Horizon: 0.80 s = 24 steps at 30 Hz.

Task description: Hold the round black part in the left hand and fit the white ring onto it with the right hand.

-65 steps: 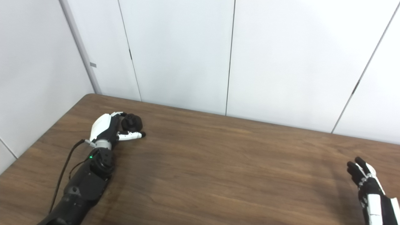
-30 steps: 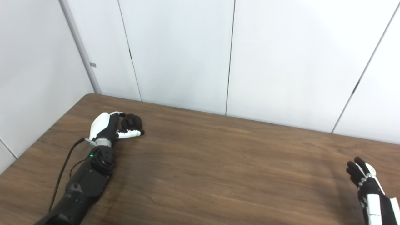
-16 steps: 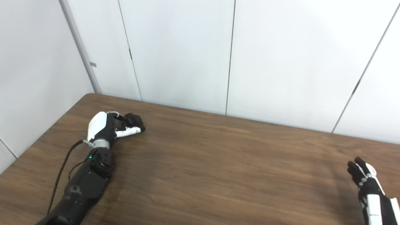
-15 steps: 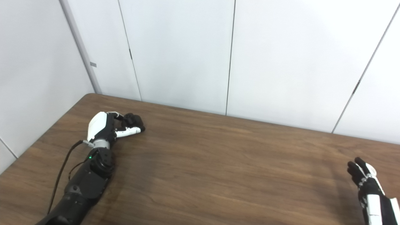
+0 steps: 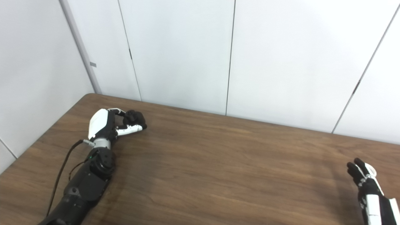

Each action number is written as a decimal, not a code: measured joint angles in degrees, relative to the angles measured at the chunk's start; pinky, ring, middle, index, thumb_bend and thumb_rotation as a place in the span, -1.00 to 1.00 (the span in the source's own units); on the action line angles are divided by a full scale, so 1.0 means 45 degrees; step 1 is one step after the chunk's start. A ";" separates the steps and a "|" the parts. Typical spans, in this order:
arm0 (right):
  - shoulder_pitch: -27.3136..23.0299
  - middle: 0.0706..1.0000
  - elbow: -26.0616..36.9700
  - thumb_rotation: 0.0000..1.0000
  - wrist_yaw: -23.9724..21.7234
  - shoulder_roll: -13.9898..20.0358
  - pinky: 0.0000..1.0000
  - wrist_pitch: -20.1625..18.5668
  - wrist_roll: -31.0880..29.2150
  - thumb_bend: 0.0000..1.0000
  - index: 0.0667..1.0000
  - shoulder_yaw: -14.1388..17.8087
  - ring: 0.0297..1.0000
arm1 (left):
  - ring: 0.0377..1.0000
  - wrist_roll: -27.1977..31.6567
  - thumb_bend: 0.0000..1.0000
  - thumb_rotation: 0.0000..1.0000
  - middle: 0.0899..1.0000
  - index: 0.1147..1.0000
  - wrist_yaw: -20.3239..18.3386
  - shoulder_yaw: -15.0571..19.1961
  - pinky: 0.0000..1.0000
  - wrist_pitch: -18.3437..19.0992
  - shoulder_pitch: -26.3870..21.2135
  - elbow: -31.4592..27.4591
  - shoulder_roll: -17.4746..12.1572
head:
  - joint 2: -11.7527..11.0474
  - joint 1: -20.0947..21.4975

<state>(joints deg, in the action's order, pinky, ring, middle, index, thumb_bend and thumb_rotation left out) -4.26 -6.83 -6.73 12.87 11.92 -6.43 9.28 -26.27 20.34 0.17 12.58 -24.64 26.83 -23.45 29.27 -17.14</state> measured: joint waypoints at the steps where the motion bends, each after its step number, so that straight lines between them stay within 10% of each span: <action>1: 0.0008 0.78 0.0003 1.00 -0.0003 0.0004 0.94 -0.0002 0.0009 0.27 0.83 0.0000 0.82 | 0.73 -0.0084 0.04 -0.91 0.44 -0.17 -0.0034 -0.0099 1.00 0.0010 0.0103 -0.0290 0.0001 | 0.0000 0.0019; 24: 0.0881 0.76 0.1940 1.00 0.0809 -0.1422 1.00 -0.1436 0.1248 0.31 0.82 -0.0723 0.85 | 0.71 -0.3217 0.05 -0.90 0.47 -0.17 -0.3530 -0.2983 1.00 0.0413 0.2851 -0.7909 0.0469 | 0.0956 0.2830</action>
<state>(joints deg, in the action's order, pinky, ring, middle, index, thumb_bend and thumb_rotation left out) -0.29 1.90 -3.09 6.48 5.46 -0.81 6.03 -40.74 4.46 -13.26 14.44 -11.81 -8.76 -21.34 33.57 -4.40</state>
